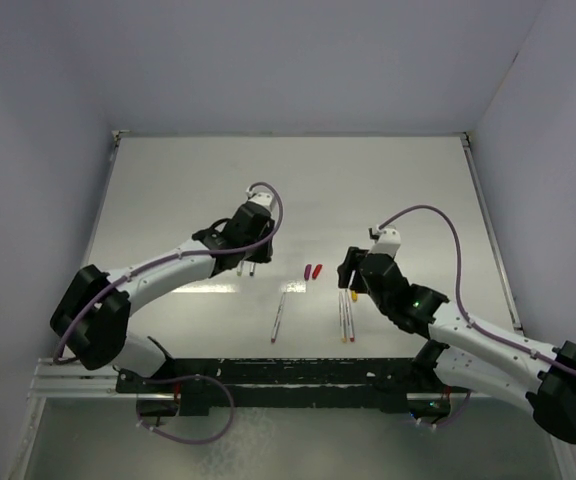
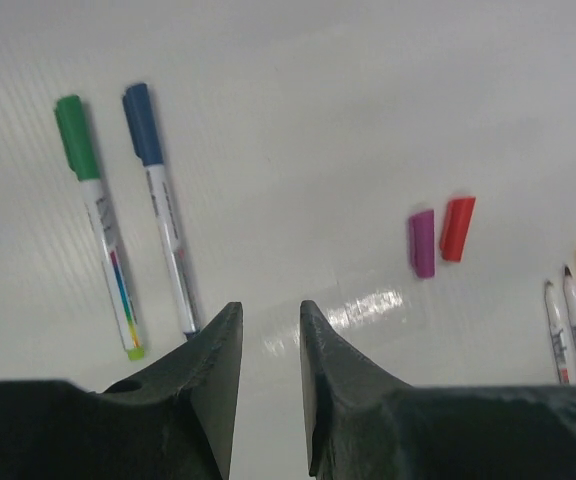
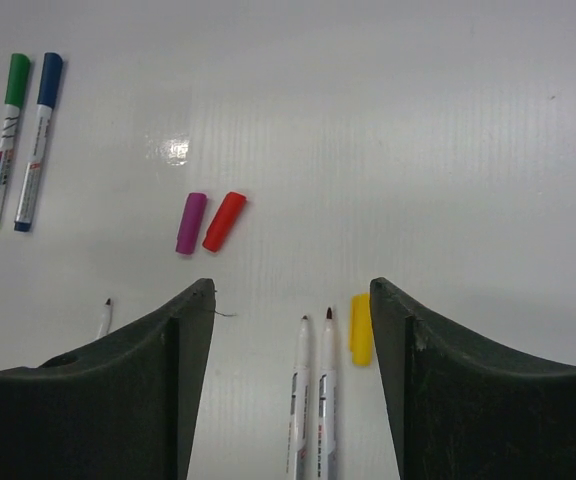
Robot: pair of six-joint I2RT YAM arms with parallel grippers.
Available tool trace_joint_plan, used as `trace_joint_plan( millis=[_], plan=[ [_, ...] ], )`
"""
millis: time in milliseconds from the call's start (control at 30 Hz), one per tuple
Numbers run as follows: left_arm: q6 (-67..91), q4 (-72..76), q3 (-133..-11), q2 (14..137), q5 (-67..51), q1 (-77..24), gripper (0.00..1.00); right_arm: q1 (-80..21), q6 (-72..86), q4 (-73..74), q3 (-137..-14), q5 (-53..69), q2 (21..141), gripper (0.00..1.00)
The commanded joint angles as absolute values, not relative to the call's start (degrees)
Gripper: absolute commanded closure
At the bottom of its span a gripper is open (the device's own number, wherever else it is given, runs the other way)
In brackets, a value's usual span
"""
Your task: Insert the pens into the pen caps
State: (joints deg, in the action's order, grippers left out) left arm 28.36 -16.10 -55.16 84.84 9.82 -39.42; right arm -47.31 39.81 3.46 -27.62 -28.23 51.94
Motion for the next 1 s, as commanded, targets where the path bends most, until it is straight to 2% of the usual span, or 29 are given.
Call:
trace_joint_plan(
  millis=[0,333,433,600,967],
  plan=[
    [28.0,-19.7,-52.4,81.0,11.1,-45.9,0.68,-47.3,41.1,6.3,-28.2,-34.8,50.0,0.33],
    [35.3,-24.2,-45.9,75.0,11.5,-54.9,0.67,-47.2,42.8,7.8,-26.5,-36.1,46.7,0.35],
    [37.6,-24.7,-45.5,74.7,12.3,-58.3,0.64,-47.2,43.0,7.4,-26.1,-35.8,46.2,0.36],
    [39.9,-22.8,-45.4,77.5,12.1,-62.1,0.60,-47.2,42.9,6.6,-25.9,-35.1,46.2,0.36],
    [42.7,-26.2,-49.2,84.9,16.9,-64.7,0.58,-47.2,42.5,5.1,-24.4,-33.6,44.4,0.39]
  ],
)
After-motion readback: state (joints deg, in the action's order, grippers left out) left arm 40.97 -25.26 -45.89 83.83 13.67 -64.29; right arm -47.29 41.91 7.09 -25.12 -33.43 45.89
